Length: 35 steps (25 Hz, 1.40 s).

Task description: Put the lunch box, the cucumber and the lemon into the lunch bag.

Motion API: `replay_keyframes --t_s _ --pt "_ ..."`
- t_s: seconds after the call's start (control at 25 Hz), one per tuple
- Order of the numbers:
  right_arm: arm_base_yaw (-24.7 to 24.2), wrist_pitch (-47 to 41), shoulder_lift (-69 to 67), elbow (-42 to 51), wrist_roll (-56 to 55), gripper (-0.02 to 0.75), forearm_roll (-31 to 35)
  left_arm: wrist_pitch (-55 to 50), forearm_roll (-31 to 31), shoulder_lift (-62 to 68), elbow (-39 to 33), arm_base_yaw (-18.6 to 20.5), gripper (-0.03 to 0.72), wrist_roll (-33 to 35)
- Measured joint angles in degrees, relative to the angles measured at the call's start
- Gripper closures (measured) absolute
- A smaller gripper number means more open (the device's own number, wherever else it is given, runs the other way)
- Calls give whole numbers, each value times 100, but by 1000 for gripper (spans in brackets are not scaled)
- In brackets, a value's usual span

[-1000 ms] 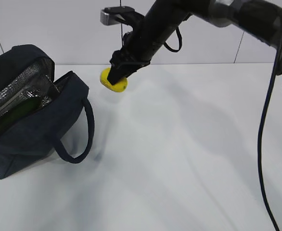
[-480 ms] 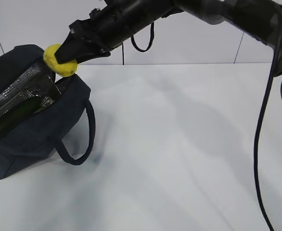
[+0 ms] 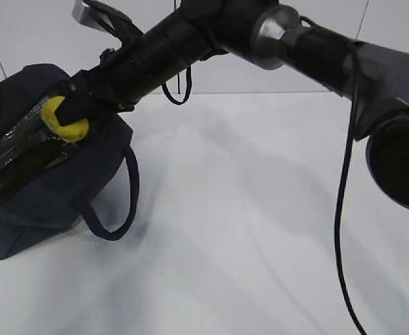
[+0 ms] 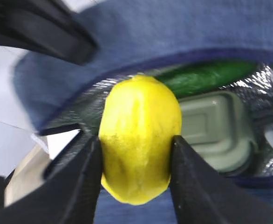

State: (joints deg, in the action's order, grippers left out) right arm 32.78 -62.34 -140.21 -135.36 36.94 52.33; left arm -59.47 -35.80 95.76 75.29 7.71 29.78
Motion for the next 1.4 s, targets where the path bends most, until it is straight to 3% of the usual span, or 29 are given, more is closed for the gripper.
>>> replay_keyframes --t_s 0.64,0.88,1.08,1.4 --pt "148 564 -168 0 180 394 -222 -309 -538 0 0 0 694 32" --pt "237 575 -168 0 209 317 -225 -428 -683 0 0 0 694 42" --pt "236 575 -168 0 218 305 -252 -510 -718 0 0 0 694 42" --pt "236 -436 -168 -238 218 304 -646 -524 -718 0 0 0 694 102"
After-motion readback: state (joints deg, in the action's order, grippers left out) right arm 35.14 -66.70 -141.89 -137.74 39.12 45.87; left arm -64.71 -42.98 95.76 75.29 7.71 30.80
